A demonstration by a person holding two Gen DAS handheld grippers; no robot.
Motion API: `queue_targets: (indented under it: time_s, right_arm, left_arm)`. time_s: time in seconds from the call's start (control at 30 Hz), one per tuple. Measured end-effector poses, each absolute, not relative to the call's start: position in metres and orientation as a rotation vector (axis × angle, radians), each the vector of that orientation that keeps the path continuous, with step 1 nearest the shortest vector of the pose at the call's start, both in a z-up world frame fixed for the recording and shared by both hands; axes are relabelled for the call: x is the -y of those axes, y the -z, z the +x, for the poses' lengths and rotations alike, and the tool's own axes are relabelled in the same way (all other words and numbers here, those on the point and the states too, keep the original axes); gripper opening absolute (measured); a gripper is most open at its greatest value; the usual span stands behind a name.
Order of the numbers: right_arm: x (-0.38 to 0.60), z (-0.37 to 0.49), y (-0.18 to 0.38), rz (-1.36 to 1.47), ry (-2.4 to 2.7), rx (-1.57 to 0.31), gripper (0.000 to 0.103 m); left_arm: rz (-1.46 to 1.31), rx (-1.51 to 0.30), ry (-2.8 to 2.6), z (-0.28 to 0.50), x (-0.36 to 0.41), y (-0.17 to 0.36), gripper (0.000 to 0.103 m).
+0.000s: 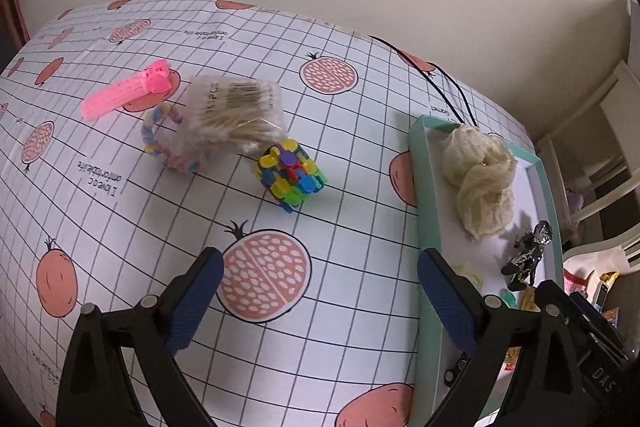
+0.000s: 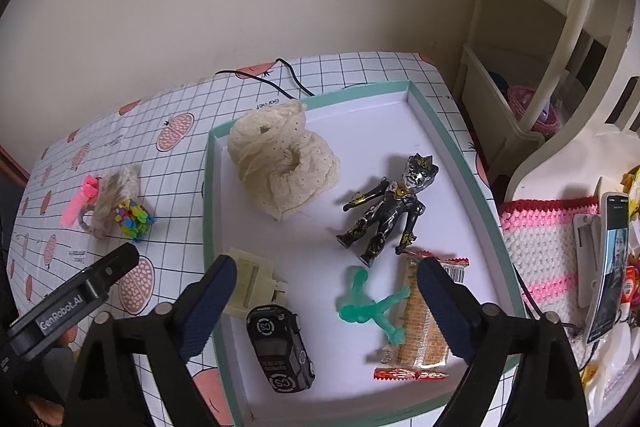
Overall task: Organize objects
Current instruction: 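Withdraw both tools from the tray toward the pink roller clip and block toy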
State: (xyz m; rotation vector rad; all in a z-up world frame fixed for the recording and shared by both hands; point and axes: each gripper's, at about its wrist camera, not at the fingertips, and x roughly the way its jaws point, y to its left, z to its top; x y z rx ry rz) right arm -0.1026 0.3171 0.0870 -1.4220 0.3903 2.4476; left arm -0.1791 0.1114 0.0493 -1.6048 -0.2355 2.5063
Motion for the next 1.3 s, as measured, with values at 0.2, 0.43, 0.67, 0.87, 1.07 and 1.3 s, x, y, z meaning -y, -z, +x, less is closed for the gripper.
queue_targets:
  time_s: [0.2,0.43,0.67,0.87,1.07,1.3]
  right_arm:
    - [-0.316,-0.104,-0.086,-1.425,-2.451,-0.401,0.103]
    - [-0.316,-0.107,-0.079,-1.454,-2.437,-0.408,0.103]
    - [-0.313,-0.108,-0.081,-1.454,-2.442,-0.394,0.103]
    - [-0.305,-0.111,-0.090,-1.403,-2.480,-0.391,0.103]
    - [-0.283,-0.122,-0.093,-1.379,-2.540,-0.347,0.103]
    - [-0.240,-0.149,-0.091,-1.414,-2.622,-0.256,0.103]
  left_arm:
    - [-1.596,0.249,-2.512,-0.184,-0.102,-0.052,0.098]
    - [-1.618,0.291,-2.518,-0.196,-0.081,-0.049,0.098]
    - [-1.643,0.347,-2.522,-0.205,-0.060,-0.047,0.098]
    - [-1.614,0.480,-2.553,-0.219,-0.026,-0.052,0.098]
    - [-1.600,0.526,-2.621,-0.237,0.017,-0.050,0.098]
    - [-1.581,0.551,-2.679,-0.256,0.076,-0.047,0.098]
